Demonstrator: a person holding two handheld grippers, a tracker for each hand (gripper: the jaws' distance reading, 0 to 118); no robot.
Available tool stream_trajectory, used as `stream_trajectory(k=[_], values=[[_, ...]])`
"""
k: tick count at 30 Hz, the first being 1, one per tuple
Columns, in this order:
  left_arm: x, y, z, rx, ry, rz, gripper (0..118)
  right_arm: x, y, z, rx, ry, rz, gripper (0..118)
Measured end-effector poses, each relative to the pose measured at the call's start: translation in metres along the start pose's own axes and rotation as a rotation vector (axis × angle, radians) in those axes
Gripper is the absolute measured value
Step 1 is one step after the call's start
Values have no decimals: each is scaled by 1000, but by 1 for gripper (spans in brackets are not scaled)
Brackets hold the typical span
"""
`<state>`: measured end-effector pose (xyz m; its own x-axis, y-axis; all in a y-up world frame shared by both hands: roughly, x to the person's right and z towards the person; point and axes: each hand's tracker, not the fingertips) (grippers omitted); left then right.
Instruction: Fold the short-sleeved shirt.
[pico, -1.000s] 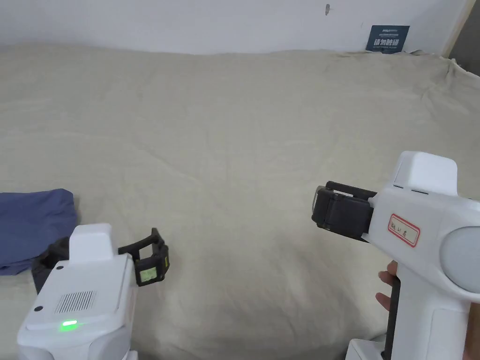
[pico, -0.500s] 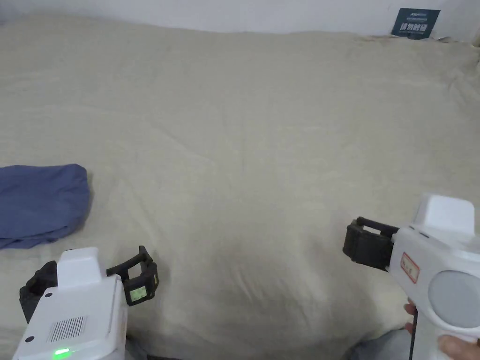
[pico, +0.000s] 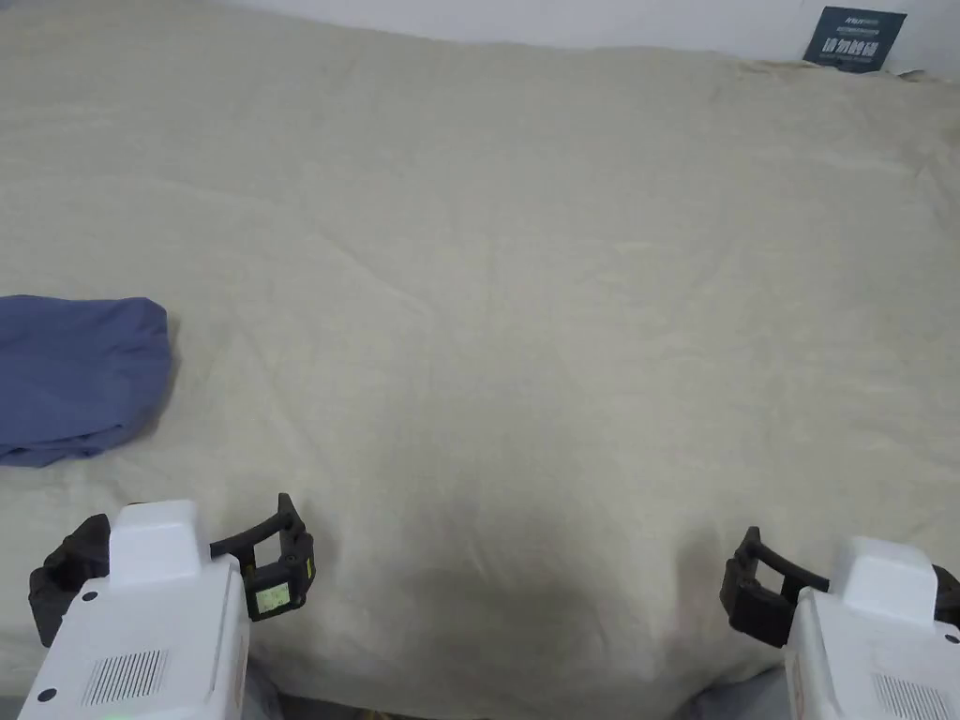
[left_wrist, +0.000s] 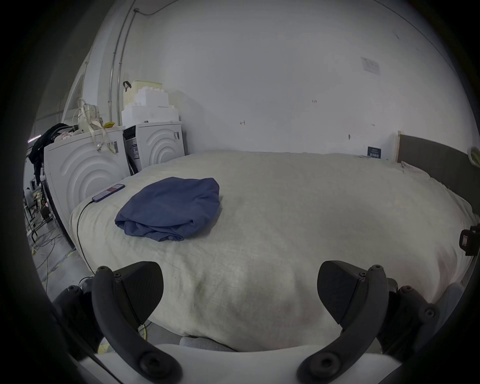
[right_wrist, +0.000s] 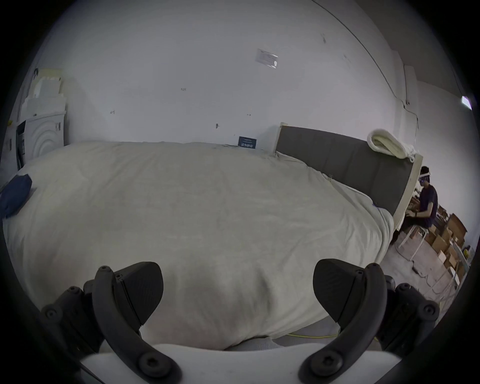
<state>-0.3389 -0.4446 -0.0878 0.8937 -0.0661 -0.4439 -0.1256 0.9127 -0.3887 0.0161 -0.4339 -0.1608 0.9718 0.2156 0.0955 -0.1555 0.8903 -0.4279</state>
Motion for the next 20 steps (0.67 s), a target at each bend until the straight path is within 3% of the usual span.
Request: stream_trajectory(k=[12, 20], values=[[19, -1, -3, -63, -47, -139, 118, 19, 4, 6, -4, 4, -104, 116], [21, 0, 10, -6, -42, -154, 118, 28, 3, 11, 28, -8, -148, 116]])
